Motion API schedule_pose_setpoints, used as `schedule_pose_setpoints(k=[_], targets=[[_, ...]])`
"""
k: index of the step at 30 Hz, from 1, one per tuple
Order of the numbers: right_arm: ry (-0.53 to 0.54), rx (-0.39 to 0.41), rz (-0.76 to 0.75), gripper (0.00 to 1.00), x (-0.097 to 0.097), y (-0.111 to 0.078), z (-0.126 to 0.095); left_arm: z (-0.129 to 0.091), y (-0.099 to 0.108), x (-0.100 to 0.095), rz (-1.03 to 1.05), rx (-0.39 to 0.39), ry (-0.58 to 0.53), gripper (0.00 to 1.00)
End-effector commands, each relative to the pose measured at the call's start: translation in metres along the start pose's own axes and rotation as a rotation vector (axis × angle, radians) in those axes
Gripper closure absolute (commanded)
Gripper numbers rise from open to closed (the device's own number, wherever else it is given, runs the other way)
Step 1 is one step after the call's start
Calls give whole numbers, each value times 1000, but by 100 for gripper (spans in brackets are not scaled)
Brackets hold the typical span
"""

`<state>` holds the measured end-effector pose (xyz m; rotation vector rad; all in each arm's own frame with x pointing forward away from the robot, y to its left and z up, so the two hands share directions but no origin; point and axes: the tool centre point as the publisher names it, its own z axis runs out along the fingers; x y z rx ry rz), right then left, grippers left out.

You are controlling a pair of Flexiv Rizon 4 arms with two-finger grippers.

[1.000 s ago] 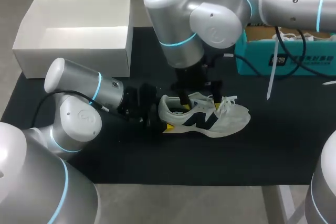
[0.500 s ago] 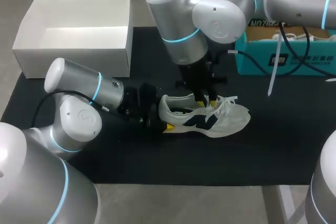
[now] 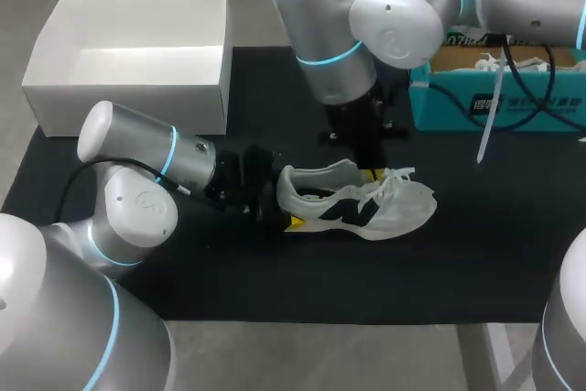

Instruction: Take the shoe out of the shoebox, open the shoe tongue, remove and reinsert the insole, then place the shoe into the shoebox

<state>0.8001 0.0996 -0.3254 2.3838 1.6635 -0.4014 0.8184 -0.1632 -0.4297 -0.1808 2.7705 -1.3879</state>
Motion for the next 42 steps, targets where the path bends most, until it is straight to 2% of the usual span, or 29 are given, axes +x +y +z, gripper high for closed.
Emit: schedule_pose_setpoints(k=[1, 8, 15, 23, 31, 33, 36, 38, 40, 42], targets=[[37, -7, 19, 100, -26, 1, -1, 0, 0, 0, 0, -2, -1, 100], [36, 20, 66, 100, -49, 9, 6, 0, 0, 0, 0, -2, -1, 100], [53, 71, 112, 100, -66, 15, 28, 0, 0, 0, 0, -2, -1, 100], [78, 131, 152, 100, -78, 19, 59, 0, 0, 0, 0, -2, -1, 100], [105, 160, 168, 99, -76, 24, 87, 0, 0, 0, 0, -2, -1, 100], [110, 162, 169, 85, -74, 26, 91, 0, 0, 0, 0, -2, -1, 100], [118, 162, 168, 58, -73, 28, 93, 0, 0, 0, 0, -2, -1, 100], [120, 161, 166, 51, -70, 30, 92, 0, 0, 0, 0, -2, -1, 100], [117, 155, 160, 29, -70, 30, 88, 0, 0, 0, 0, -2, -1, 100], [114, 143, 162, 2, -70, 29, 82, 0, 0, 0, 0, -2, -1, 100]])
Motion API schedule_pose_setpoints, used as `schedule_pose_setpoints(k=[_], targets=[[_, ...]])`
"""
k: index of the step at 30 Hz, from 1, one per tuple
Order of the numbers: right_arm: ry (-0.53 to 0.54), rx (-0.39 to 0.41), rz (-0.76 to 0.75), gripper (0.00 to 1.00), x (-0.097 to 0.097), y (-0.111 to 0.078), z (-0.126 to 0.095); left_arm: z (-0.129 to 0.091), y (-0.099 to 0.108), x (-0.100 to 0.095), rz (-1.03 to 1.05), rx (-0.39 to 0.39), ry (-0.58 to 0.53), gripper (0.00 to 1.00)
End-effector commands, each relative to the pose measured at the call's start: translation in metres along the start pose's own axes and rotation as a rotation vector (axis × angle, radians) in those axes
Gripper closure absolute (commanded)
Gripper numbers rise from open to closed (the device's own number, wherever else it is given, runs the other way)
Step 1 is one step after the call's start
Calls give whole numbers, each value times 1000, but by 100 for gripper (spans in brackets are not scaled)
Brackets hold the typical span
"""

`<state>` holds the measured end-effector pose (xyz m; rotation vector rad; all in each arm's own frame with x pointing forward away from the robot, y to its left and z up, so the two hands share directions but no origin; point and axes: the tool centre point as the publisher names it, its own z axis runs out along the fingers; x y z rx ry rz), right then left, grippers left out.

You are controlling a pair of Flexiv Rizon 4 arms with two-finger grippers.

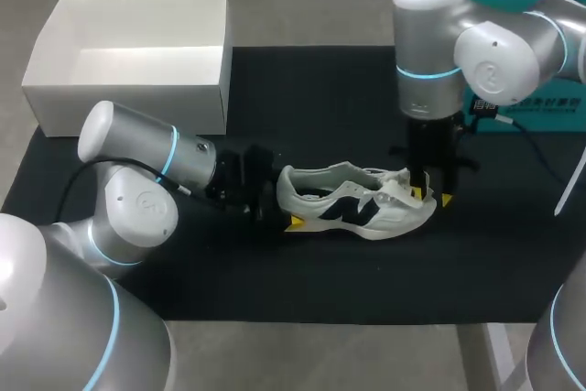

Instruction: Take the shoe out of the shoebox, open the shoe tongue, remove and reinsert the insole, then place the shoe into the shoebox

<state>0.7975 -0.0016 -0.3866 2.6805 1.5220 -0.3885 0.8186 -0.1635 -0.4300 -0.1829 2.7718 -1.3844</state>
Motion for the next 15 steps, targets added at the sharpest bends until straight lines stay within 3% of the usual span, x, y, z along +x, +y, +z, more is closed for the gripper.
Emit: schedule_pose_setpoints(k=[1, 15], targets=[[-2, -22, 0, 0, 1, -5, -11, 0, 0, 0, 1, 1, 0, 100], [8, -178, -76, 0, 13, -29, -77, 0, 0, 0, 1, 1, 0, 100]])
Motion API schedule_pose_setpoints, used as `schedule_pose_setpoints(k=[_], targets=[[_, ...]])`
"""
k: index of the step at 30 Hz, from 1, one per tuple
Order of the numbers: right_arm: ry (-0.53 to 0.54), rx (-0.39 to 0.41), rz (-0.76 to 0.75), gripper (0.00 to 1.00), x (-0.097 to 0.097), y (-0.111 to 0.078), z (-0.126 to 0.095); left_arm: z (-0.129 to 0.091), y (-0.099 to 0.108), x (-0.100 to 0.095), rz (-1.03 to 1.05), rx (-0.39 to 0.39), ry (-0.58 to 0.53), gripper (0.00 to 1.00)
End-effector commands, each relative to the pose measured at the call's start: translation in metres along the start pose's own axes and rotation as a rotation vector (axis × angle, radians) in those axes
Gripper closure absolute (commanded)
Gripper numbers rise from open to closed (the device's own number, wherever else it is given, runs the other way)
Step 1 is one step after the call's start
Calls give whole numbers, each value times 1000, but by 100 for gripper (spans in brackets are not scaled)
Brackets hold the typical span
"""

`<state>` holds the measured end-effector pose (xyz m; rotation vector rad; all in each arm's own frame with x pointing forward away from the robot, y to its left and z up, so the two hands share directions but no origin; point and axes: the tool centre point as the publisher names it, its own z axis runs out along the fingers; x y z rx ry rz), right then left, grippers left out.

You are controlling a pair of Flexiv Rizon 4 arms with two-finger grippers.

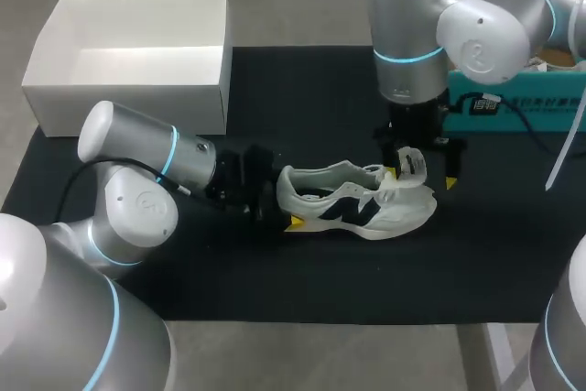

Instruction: Take the shoe out of the shoebox, open the shoe tongue, remove and reinsert the insole, then place the shoe into the shoebox

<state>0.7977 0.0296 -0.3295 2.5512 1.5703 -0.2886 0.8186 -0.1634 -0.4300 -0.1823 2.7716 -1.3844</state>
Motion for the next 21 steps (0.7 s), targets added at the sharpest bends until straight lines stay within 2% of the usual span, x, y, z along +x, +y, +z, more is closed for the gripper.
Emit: schedule_pose_setpoints(k=[1, 5, 9, 13, 21], targets=[[7, -73, -30, 0, 3, -6, -23, 0, 0, 0, 1, 0, 0, 100], [40, -146, -118, 0, 18, -6, -50, 0, 0, 0, 1, 0, 0, 100], [113, -226, -287, 0, 35, -8, -76, 0, 0, 0, 1, 0, 0, 100], [246, -270, -588, 0, 53, -11, -93, 0, 0, 0, 1, 0, 0, 100], [351, -308, -1144, 0, 91, -27, -106, 0, 0, 0, 1, 0, 0, 100]])
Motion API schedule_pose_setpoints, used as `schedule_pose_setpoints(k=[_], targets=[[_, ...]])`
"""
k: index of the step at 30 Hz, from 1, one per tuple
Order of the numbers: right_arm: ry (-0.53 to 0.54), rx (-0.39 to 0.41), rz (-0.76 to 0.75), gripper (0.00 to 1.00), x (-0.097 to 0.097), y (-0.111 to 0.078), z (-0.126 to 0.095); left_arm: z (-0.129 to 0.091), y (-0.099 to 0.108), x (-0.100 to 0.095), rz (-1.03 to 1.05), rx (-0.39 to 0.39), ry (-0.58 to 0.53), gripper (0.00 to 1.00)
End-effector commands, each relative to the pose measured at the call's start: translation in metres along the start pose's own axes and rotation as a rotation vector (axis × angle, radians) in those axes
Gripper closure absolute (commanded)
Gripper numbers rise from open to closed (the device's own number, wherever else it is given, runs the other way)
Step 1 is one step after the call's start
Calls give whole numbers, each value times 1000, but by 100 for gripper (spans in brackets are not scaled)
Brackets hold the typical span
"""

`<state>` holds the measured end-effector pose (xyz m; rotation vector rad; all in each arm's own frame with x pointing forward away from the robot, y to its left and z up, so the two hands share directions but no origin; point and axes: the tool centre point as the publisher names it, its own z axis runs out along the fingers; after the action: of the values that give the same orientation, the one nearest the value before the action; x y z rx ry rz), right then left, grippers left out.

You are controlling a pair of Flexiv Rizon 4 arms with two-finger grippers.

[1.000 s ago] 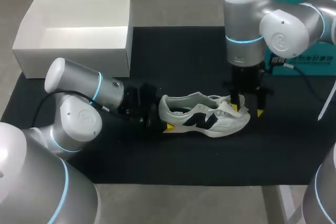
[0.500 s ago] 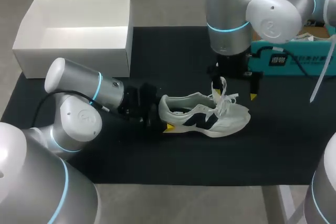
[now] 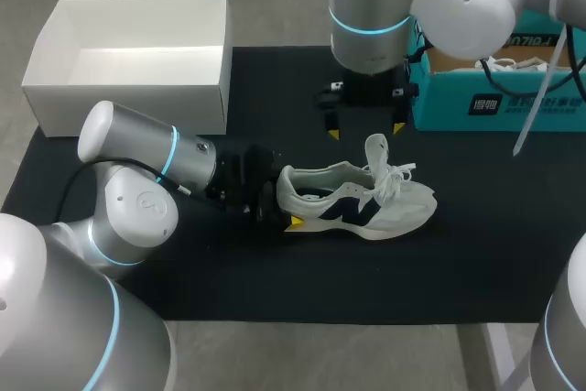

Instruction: Take the shoe out of the shoebox, open the shoe tongue, remove and reinsert the insole, then place the shoe into the shoebox

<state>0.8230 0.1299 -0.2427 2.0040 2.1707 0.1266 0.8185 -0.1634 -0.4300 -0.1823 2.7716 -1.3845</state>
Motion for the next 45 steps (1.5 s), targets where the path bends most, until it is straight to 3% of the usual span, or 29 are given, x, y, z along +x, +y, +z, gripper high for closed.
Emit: schedule_pose_setpoints(k=[1, 6, 11, 17, 42, 45], targets=[[228, -47, -672, 0, 19, 0, 4, 0, 0, 0, 1, 0, 0, 100], [242, 19, -965, 0, 37, -7, 4, 0, 0, 0, 1, 0, 0, 100], [257, 50, -1099, 0, 46, -21, 4, 0, 0, 0, 1, 0, 0, 100], [317, 98, -1080, 0, 40, -33, 5, 0, 0, 0, 1, 0, 0, 100], [317, 98, -1080, 0, 40, -33, 5, 0, 0, 0, 1, 0, 0, 100], [308, 61, -1080, 0, 40, -32, 9, 0, 0, 0, 1, 0, 0, 100]])
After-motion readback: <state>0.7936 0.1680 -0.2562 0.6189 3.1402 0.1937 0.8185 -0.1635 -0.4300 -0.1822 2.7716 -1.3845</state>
